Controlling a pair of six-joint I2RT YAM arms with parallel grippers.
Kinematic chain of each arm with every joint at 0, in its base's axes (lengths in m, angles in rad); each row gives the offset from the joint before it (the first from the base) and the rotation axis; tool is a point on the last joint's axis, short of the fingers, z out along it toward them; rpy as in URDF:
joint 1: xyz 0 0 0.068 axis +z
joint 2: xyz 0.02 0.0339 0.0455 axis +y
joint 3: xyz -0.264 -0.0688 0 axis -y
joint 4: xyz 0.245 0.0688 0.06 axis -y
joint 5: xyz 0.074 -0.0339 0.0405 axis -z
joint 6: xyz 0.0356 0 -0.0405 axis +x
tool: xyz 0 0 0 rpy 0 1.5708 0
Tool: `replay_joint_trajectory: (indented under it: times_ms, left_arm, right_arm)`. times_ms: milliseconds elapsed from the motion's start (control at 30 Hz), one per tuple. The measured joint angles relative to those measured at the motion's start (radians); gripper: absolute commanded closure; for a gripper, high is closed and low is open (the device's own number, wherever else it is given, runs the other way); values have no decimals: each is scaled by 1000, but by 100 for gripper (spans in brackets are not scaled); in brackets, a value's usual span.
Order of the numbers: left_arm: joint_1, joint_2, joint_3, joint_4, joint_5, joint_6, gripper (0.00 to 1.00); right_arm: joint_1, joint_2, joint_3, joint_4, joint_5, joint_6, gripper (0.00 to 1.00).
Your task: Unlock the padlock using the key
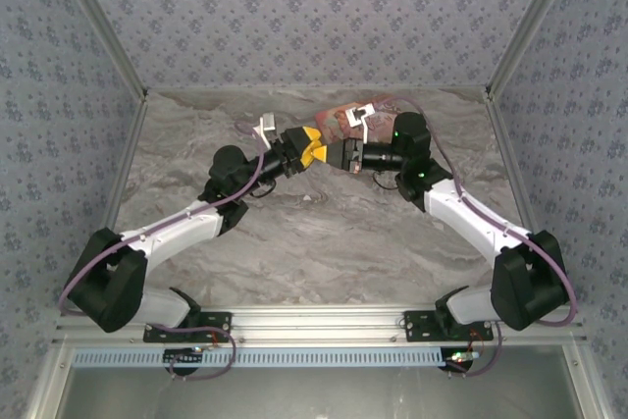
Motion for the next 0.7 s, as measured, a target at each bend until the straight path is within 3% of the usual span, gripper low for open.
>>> replay_joint_trajectory:
  times_ms: [700]
  left_arm:
    - [0,0,0,-59,-8,24,79]
  right_arm:
    - [-52,3,-20,18,14,49,100]
